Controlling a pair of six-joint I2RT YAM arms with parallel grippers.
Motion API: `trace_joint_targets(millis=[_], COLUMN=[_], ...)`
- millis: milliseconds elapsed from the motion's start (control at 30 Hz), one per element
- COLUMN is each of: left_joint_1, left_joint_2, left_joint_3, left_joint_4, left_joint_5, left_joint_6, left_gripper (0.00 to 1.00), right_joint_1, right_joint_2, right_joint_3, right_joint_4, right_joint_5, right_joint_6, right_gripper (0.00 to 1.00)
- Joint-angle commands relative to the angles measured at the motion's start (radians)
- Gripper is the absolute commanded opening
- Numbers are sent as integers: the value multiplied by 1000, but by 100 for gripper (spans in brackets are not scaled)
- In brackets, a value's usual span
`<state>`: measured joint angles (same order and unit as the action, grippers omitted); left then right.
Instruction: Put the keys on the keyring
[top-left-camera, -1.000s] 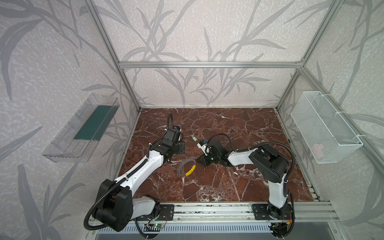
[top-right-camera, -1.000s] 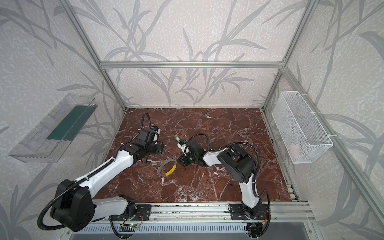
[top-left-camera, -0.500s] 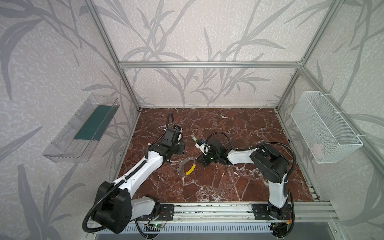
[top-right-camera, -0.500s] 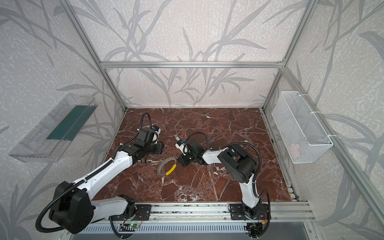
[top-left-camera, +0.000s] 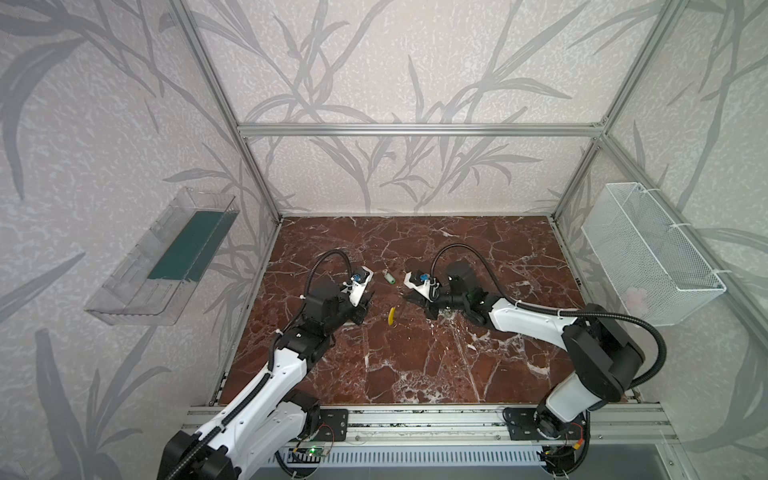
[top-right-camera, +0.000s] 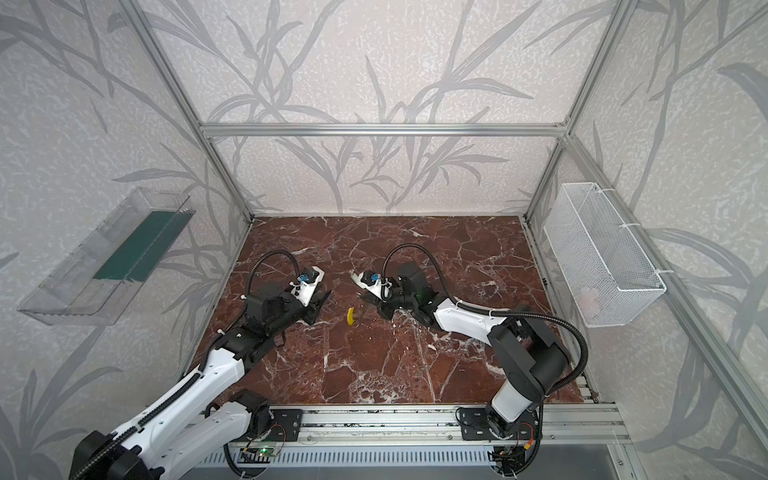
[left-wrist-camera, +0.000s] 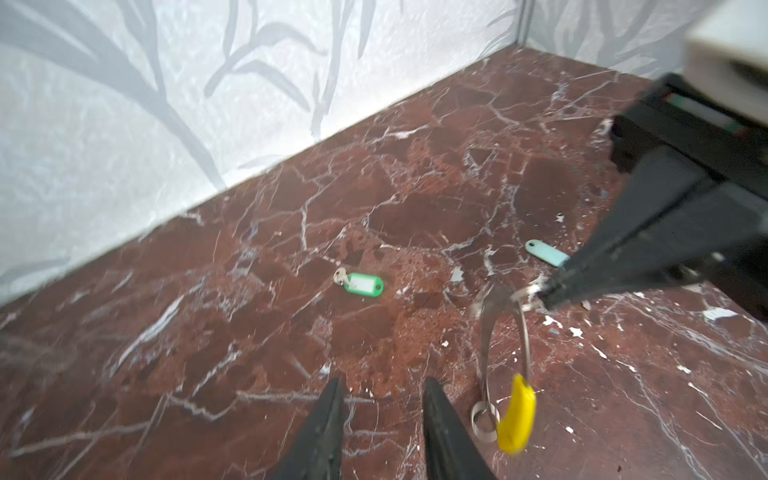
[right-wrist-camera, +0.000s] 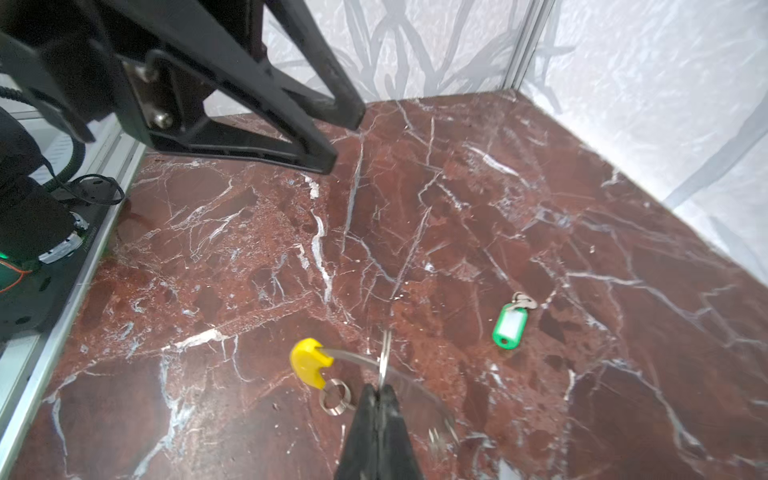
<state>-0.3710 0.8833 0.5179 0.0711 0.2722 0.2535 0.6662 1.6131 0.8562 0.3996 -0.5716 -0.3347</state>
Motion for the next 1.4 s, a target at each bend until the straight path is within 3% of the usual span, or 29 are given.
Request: trace_joint_targets(millis=[0, 200, 400, 933, 1367], left_joint_1=[-1, -38, -88, -213, -277], left_joint_2=[-23, 19, 87, 144, 184], left_joint_3=[-6, 21, 88, 172, 195], left_joint_4=[127, 134, 76, -42, -8], left_joint_5=[155, 237, 239, 254, 236], left_joint_6=[148, 261, 423, 575, 560], left_gripper=[30, 28, 27, 27, 27], right_joint_1=[-60, -114, -120, -108, -80], right_joint_2=[-24, -72, -133, -250, -297], right_joint_3=[-11, -3, -31, -156, -189], right_joint_4=[103, 53, 28, 126, 119], right_joint_5=[-185, -303, -310, -285, -261], right_joint_6=[-108, -265, -398, -486, -492], right_gripper=[0, 0, 0, 0, 0])
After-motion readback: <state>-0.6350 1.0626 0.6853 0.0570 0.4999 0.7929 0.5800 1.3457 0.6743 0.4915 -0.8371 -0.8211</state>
